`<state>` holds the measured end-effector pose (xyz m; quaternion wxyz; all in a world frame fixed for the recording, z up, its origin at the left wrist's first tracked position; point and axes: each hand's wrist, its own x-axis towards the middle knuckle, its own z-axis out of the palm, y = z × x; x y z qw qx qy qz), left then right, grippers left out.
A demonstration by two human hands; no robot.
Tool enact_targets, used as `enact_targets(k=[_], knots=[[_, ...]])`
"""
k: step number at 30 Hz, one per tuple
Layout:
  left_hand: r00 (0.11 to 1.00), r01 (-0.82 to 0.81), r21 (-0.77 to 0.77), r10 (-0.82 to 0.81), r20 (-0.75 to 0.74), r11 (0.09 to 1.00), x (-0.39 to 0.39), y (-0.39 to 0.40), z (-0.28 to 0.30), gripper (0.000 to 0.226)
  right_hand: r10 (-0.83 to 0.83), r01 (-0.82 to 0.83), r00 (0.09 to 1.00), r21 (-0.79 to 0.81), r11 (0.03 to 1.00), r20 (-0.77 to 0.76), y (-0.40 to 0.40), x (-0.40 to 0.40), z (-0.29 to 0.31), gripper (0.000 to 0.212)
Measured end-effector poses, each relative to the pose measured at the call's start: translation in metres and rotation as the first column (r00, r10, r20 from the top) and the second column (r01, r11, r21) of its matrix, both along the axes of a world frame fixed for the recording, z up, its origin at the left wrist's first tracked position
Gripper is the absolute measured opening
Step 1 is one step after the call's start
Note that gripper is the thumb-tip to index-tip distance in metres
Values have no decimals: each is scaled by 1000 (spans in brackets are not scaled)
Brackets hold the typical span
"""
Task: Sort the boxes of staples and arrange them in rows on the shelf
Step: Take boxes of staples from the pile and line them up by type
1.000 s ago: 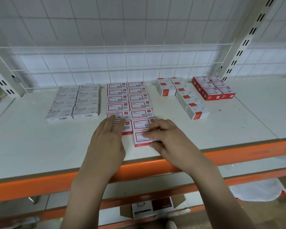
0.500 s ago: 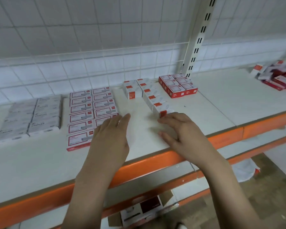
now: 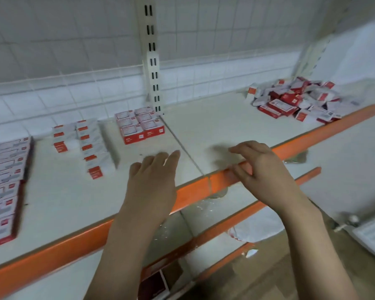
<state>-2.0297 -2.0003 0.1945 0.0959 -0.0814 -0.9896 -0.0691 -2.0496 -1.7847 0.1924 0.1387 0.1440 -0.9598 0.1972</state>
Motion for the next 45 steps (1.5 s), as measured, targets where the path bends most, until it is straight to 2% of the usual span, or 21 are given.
enact_targets(k=[5, 11, 17, 27, 35, 45], knots=[[999, 35, 11, -35, -20, 999, -21, 82, 4, 46, 18, -17, 1000, 36, 999, -3, 79, -26, 1, 33], [999, 9, -43, -7, 48, 999, -39, 136, 0, 40, 49, -51, 998, 28, 998, 51, 129, -53, -6, 33], [997, -10, -103, 18, 80, 995, -65, 153, 4, 42, 4, -3, 997, -9, 1000, 83, 152, -76, -8, 37], [990, 130, -87, -124, 70, 988, -125, 169, 12, 43, -115, 114, 991, 17, 993, 67, 171, -107, -2, 42], [976, 212, -84, -206, 77, 974, -155, 190, 4, 42, -182, 188, 976, -42, 981, 122, 191, -120, -18, 42], [979, 194, -21, -192, 73, 981, -212, 257, 3, 54, -138, 139, 987, -8, 990, 83, 258, -172, -4, 40]])
